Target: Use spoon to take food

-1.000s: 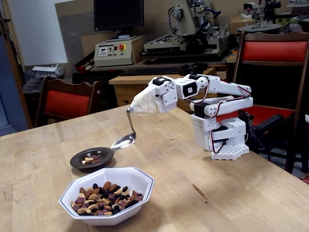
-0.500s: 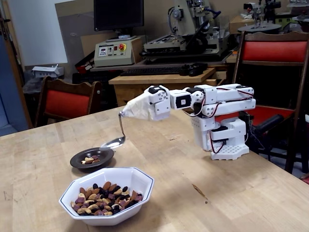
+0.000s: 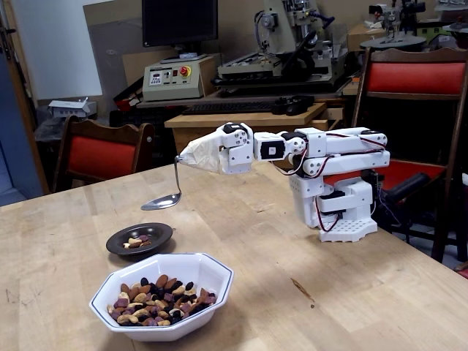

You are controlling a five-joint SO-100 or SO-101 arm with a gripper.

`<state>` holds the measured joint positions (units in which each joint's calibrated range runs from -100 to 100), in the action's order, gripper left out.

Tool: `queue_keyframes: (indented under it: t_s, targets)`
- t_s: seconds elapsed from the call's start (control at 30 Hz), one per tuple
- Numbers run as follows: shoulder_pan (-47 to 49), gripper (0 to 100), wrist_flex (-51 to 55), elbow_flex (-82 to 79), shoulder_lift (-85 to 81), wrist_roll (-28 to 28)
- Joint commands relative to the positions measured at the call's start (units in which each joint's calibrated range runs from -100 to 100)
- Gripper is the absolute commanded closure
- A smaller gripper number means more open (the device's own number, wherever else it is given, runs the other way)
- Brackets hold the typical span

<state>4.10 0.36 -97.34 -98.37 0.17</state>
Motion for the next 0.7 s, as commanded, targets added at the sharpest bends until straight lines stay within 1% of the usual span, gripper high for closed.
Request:
queue_keyframes:
  t_s: [0.0, 0.67]
  targets:
    - [-0.4, 96, -1.47, -0.27, -0.43, -0.2]
    - [-0.7, 96, -1.39, -0.54, -0.26, -0.05]
